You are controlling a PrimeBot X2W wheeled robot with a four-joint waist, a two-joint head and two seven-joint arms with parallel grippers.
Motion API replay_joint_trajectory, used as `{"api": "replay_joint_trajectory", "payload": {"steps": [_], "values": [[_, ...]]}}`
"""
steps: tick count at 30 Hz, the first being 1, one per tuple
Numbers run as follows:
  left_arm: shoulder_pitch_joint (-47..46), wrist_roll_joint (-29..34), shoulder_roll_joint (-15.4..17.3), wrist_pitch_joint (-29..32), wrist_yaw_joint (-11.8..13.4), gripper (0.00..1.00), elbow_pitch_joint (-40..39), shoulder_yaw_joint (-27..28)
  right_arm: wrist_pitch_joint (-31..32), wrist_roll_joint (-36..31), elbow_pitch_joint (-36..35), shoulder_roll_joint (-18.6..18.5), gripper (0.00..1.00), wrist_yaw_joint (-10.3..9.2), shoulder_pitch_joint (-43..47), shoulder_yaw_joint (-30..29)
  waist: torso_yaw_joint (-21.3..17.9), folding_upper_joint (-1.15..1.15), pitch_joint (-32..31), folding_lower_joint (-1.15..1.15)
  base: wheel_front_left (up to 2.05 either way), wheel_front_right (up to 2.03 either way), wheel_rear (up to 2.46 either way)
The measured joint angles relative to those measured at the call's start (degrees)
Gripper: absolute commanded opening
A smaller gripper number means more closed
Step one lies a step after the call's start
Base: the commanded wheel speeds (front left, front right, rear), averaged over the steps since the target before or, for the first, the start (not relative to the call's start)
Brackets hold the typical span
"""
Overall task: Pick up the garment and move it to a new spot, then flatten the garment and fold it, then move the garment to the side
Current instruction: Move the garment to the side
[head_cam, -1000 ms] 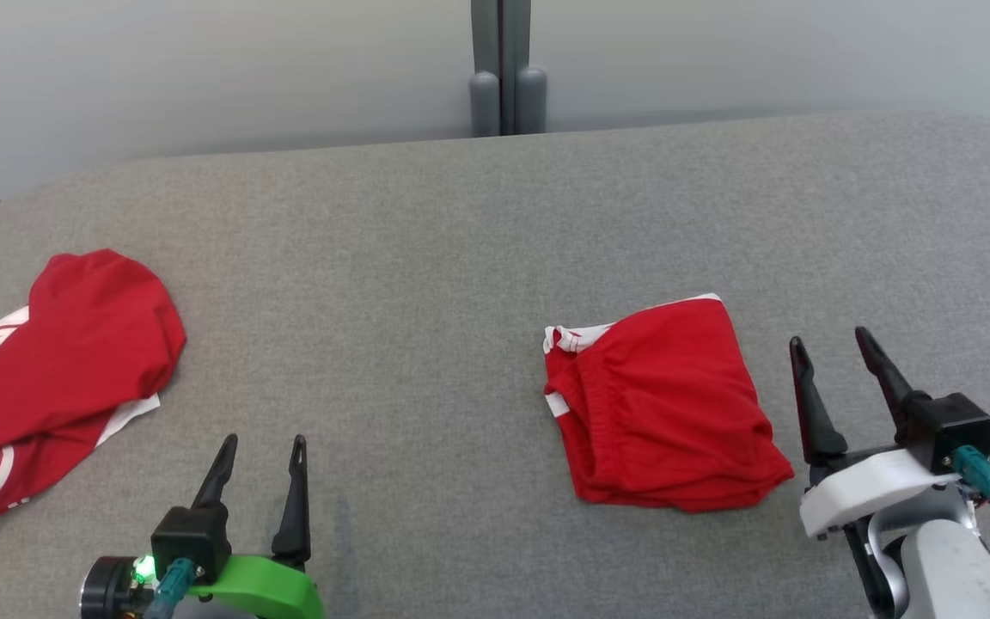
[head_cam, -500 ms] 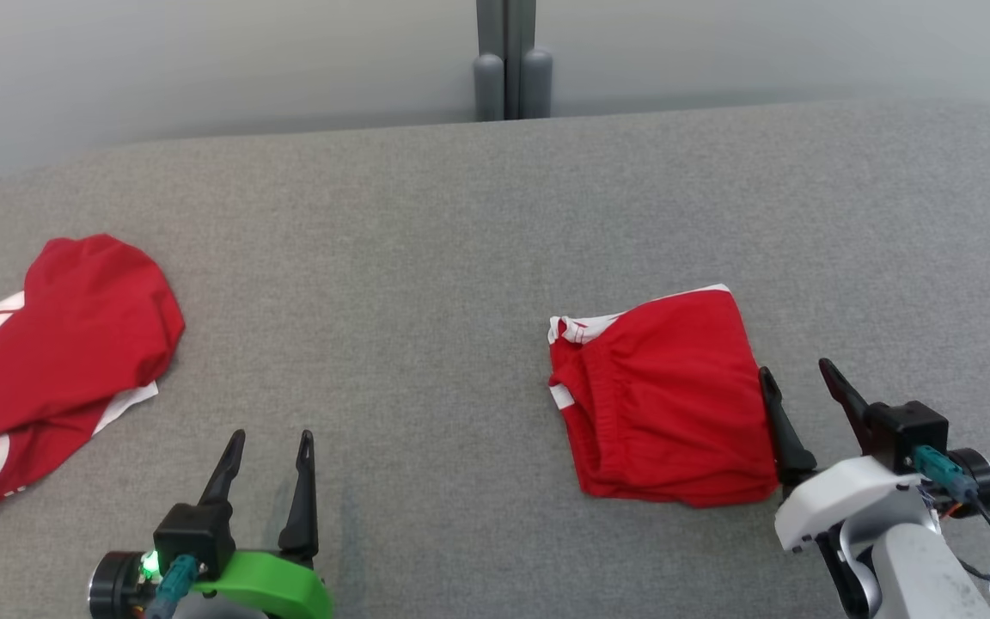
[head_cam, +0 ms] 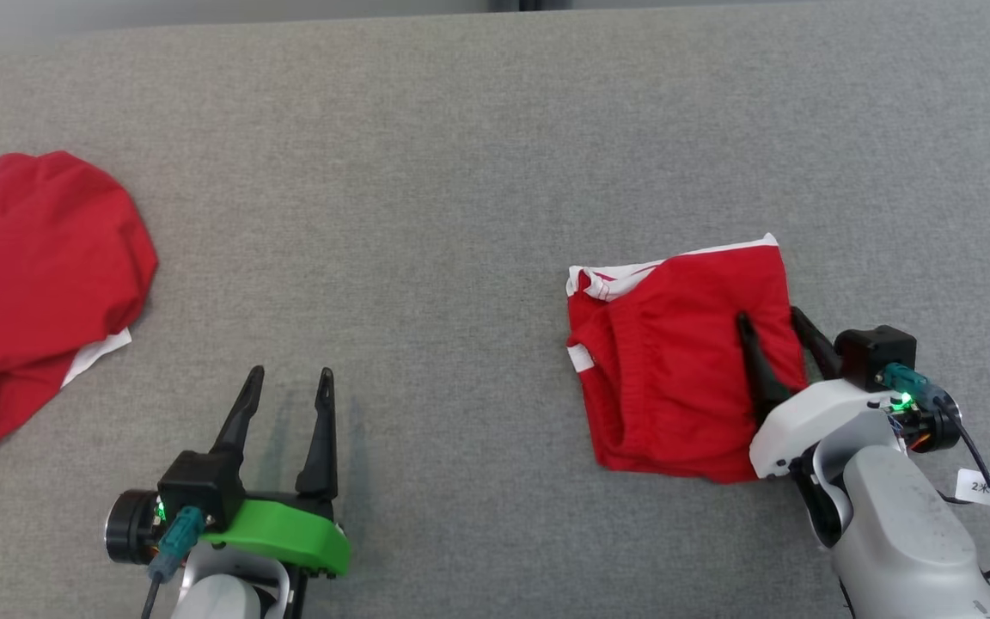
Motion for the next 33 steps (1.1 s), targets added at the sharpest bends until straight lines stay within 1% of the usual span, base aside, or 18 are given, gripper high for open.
{"api": "replay_joint_trajectory", "payload": {"steps": [5, 11, 14, 17, 18, 19, 24, 25, 29, 33], "values": [[0.14, 0.32, 0.07, 0.0, -0.01, 1.0, -0.96, -1.71, 0.0, 0.88, -1.08, 0.15, 0.0, 0.02, -0.16, 0.59, -2.11, 0.0, 0.74, 0.0, 0.0, 0.0, 0.0], [0.27, 0.62, 0.77, -0.01, -0.01, 1.0, -2.78, -5.28, 0.03, 1.82, -2.77, 0.14, 0.0, 0.02, 1.02, 1.56, -7.23, 0.0, 0.9, 0.0, 0.0, 0.0, 0.0], [-0.31, 0.7, 1.05, 0.0, -0.01, 1.0, -3.13, -7.62, 0.04, 2.03, -3.27, 0.03, 0.0, 0.0, 1.98, 1.97, -10.79, 0.0, 0.69, 0.0, 0.0, 0.0, 0.0], [-0.88, 0.68, 1.12, 0.0, -0.01, 1.0, -3.42, -9.39, 0.05, 2.76, -3.8, 0.0, 0.0, 0.0, 2.53, 3.2, -15.18, 0.0, 0.18, 0.0, 0.0, 0.0, 0.0], [-0.96, 0.66, 1.23, 0.0, -0.01, 1.0, -3.64, -10.53, 0.05, 3.35, -4.17, 0.01, 0.0, 0.0, 2.84, 3.59, -17.86, 0.0, -0.09, 0.0, 0.0, 0.0, 0.0], [-1.03, 0.66, 1.4, 0.0, -0.01, 1.0, -3.65, -11.05, 0.05, 3.48, -4.37, -0.04, 0.0, 0.0, 3.03, 3.83, -19.29, 0.0, -0.2, 0.0, 0.0, 0.0, 0.0], [-1.12, 0.52, 2.12, 0.0, -0.01, 1.0, -3.67, -12.41, 0.05, 4.04, -5.33, -0.07, 0.0, 0.0, 3.81, 4.6, -25.27, 0.0, -0.47, 0.0, 0.0, 0.0, 0.0], [-1.13, 0.52, 2.5, -0.01, -0.01, 1.0, -3.71, -12.6, 0.05, 4.13, -5.59, -0.05, 0.0, 0.0, 3.95, 5.0, -27.38, 0.0, -0.43, 0.0, 0.0, 0.0, 0.0], [-1.13, 0.49, 3.69, 0.0, -0.01, 1.0, -3.8, -13.71, 0.05, 2.89, -5.67, -0.07, 0.0, 0.0, 3.33, 5.59, -29.87, 0.0, 0.29, 0.0, 0.0, 0.0, 0.0], [-1.68, 0.4, 4.55, 0.0, -0.02, 1.0, -5.31, -13.84, 0.05, -1.26, -4.87, 0.0, 0.0, 0.0, 0.41, 4.11, -30.15, 0.0, 1.61, 0.0, 0.0, 0.0, 0.0]]}}
